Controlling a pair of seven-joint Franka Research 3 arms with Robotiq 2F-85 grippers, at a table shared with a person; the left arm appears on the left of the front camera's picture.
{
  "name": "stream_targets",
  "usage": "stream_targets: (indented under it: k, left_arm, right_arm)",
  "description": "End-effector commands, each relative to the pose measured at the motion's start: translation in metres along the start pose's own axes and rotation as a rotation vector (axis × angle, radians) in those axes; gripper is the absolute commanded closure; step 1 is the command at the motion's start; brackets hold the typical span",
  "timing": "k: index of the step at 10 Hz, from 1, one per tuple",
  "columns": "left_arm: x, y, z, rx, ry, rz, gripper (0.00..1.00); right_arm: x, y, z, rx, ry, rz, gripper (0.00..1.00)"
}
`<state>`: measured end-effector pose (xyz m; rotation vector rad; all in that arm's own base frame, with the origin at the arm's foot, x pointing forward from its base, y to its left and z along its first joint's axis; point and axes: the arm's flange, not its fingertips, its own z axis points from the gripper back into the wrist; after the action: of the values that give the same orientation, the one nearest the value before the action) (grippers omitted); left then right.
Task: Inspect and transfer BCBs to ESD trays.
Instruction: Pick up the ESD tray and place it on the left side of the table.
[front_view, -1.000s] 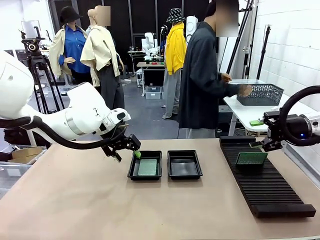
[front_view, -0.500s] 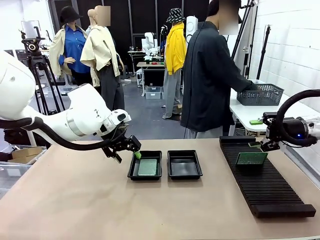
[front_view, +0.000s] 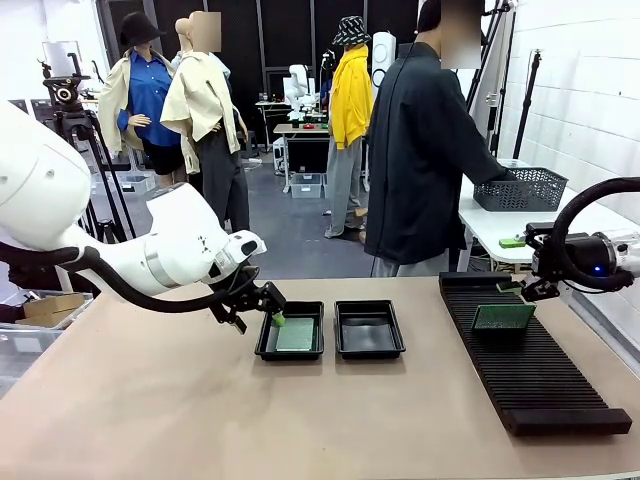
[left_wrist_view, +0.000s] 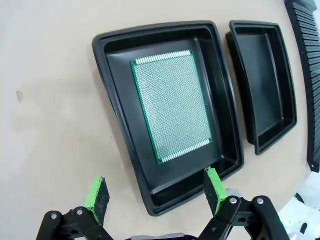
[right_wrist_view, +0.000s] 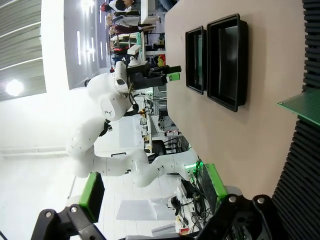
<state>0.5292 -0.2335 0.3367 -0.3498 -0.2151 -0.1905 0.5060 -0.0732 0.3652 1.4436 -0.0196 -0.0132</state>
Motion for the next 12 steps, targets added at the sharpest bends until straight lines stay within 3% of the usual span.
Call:
stream_targets:
  k: [1, 7, 10, 12]
  left_arm:
    - [0.012, -0.004, -0.007, 0.032, -0.032, 0.039, 0.0]
    - [0.028, 0.004, -0.024, 0.059, -0.028, 0.112, 0.0]
    - [0.034, 0.01, -0.026, 0.057, -0.029, 0.132, 0.3]
    - [0.035, 0.011, -0.026, 0.053, -0.025, 0.128, 0.62]
  right_arm:
    - [-0.006, 0.0, -0.002, -0.001, 0.003, 0.015, 0.0]
    - [-0.006, 0.0, -0.002, -0.001, 0.003, 0.015, 0.0]
    - [-0.006, 0.0, -0.002, -0.001, 0.003, 0.015, 0.0]
    - [-0.006, 0.0, -0.002, -0.001, 0.003, 0.015, 0.0]
